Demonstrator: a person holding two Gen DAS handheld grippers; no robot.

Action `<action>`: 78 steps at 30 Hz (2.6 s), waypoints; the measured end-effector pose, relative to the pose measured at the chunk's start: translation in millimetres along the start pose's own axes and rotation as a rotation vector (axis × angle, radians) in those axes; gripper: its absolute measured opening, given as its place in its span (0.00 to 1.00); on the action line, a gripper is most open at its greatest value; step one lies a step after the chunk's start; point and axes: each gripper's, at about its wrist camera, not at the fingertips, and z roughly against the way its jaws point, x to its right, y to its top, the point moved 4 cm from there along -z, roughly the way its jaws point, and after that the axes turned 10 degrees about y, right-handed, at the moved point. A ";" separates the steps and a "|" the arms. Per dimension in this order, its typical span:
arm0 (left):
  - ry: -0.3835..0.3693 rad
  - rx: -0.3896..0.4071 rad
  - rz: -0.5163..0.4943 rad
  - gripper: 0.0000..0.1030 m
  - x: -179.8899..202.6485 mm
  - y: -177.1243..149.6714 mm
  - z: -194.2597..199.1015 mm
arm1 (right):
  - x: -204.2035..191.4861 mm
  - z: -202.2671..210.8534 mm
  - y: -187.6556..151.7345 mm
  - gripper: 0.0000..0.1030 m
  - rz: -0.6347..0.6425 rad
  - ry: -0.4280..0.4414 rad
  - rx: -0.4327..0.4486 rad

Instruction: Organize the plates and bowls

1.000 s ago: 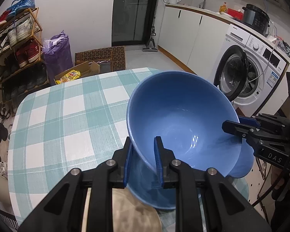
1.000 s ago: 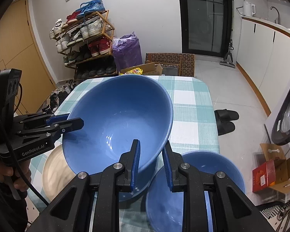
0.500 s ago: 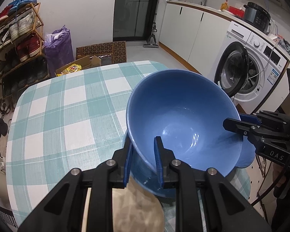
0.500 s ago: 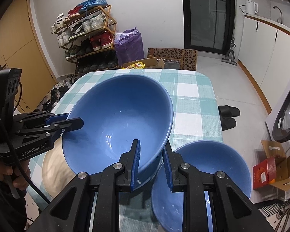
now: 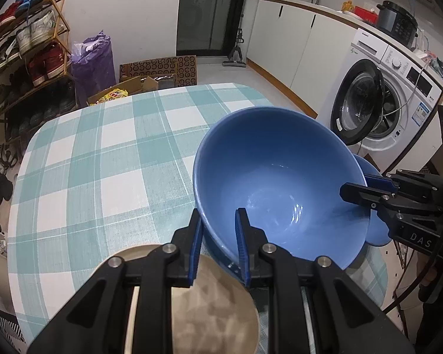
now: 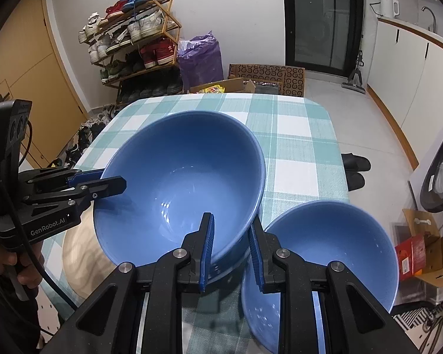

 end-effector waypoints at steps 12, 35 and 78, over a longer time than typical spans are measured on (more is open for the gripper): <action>0.016 -0.010 -0.010 0.19 -1.0 -6.8 -6.1 | -1.0 -12.8 -7.8 0.23 0.008 -0.008 -0.033; 0.045 -0.029 -0.048 0.19 4.5 -13.7 -19.7 | -4.2 -22.6 -13.8 0.23 0.061 -0.097 -0.048; 0.035 0.022 0.026 0.99 -9.8 -18.8 -8.6 | 0.5 -8.1 -12.1 0.98 0.078 -0.060 0.041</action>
